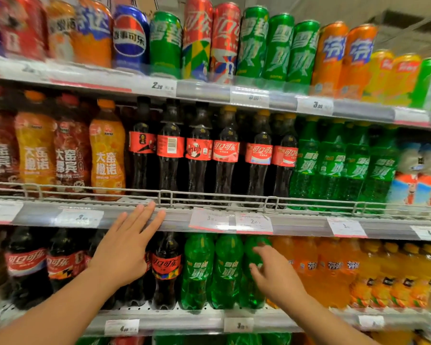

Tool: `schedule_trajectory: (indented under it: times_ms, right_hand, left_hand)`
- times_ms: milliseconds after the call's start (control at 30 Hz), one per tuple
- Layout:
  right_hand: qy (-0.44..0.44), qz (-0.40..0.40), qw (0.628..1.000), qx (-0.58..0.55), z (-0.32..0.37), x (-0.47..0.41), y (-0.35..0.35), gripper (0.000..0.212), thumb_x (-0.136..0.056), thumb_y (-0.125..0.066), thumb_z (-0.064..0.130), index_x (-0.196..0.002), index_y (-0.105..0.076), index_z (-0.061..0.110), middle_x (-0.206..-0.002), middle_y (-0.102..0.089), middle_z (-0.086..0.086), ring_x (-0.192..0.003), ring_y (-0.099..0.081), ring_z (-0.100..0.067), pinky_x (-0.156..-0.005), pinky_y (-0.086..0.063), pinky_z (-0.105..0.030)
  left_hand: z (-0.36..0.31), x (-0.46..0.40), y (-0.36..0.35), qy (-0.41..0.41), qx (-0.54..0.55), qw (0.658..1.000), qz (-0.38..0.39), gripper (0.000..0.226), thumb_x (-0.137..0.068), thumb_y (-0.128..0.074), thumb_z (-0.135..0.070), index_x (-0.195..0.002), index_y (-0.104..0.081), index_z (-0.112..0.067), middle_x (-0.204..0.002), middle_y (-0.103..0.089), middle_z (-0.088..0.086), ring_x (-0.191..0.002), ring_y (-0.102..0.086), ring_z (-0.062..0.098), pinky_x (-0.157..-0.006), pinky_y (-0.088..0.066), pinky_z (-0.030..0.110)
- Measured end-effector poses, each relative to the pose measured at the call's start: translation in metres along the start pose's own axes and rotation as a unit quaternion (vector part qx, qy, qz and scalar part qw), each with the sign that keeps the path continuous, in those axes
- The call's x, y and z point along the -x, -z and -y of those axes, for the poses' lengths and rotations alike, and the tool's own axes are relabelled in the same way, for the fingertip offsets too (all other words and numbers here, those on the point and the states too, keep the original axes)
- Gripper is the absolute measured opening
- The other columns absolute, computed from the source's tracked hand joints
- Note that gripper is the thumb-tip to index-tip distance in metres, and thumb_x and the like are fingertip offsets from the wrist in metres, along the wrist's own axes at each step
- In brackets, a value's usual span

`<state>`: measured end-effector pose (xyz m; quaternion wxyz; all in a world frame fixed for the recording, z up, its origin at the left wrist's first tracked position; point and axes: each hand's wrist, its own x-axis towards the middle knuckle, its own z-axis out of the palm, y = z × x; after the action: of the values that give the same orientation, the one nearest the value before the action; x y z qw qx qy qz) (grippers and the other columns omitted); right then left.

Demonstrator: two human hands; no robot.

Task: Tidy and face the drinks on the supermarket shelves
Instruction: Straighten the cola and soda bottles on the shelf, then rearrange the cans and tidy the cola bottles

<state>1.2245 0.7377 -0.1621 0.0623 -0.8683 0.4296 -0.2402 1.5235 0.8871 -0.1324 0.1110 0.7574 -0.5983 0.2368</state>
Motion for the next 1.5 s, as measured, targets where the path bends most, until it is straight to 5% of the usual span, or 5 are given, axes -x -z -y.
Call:
schedule_trajectory:
  times_ms: [400, 567, 867, 1067, 1500]
  right_hand:
    - [0.078, -0.023, 0.986, 0.145, 0.099, -0.008, 0.019, 0.068, -0.092, -0.045, 0.008, -0.155, -0.020, 0.018, -0.163, -0.012, -0.001, -0.150, -0.009, -0.019, -0.120, -0.012, -0.029]
    - [-0.004, 0.072, 0.992, 0.105, 0.126, -0.023, 0.065, 0.044, -0.090, -0.049, 0.022, -0.134, -0.052, 0.024, -0.141, -0.051, -0.004, -0.129, -0.048, -0.022, -0.103, -0.042, -0.033]
    - [0.126, -0.212, 0.965, 0.093, 0.214, -0.098, 0.172, 0.061, -0.090, -0.051, 0.022, -0.149, -0.035, 0.023, -0.160, -0.021, 0.001, -0.146, -0.017, -0.017, -0.114, -0.023, -0.028]
    - [0.097, -0.238, 0.958, 0.128, 0.222, -0.126, 0.176, 0.075, -0.085, -0.052, 0.017, -0.153, -0.021, 0.021, -0.160, -0.011, -0.002, -0.146, -0.009, -0.020, -0.115, -0.022, -0.031]
    - [0.137, -0.216, 0.955, 0.150, 0.205, -0.127, 0.178, 0.079, -0.087, -0.050, 0.015, -0.156, -0.011, 0.024, -0.164, -0.002, -0.003, -0.149, 0.003, -0.018, -0.118, -0.009, -0.031]
  left_hand:
    - [0.011, -0.006, 0.047, -0.053, 0.057, 0.988, 0.132, 0.095, -0.078, -0.042, -0.001, -0.152, 0.008, -0.032, -0.157, 0.024, -0.005, -0.146, 0.017, 0.016, -0.120, 0.003, 0.035]
    - [0.030, -0.015, 0.080, -0.094, 0.027, 0.973, 0.207, 0.073, -0.086, -0.042, -0.009, -0.151, -0.018, -0.031, -0.162, 0.000, -0.003, -0.147, -0.007, 0.022, -0.112, -0.030, 0.045]
    - [0.102, -0.055, 0.201, -0.127, -0.080, 0.964, -0.220, 0.062, -0.056, -0.073, -0.026, -0.117, -0.065, -0.014, -0.113, -0.063, 0.007, -0.100, -0.061, 0.026, -0.078, -0.055, 0.036]
    - [0.132, -0.085, 0.212, -0.048, -0.137, 0.976, -0.160, 0.084, -0.087, -0.040, -0.036, -0.151, 0.012, -0.020, -0.160, 0.014, 0.004, -0.147, 0.009, 0.025, -0.120, -0.003, 0.041]
    - [0.084, -0.112, 0.196, 0.012, -0.090, 0.982, -0.163, 0.090, -0.079, -0.047, -0.035, -0.153, 0.002, -0.024, -0.162, 0.002, 0.003, -0.148, 0.003, 0.024, -0.118, -0.005, 0.049]
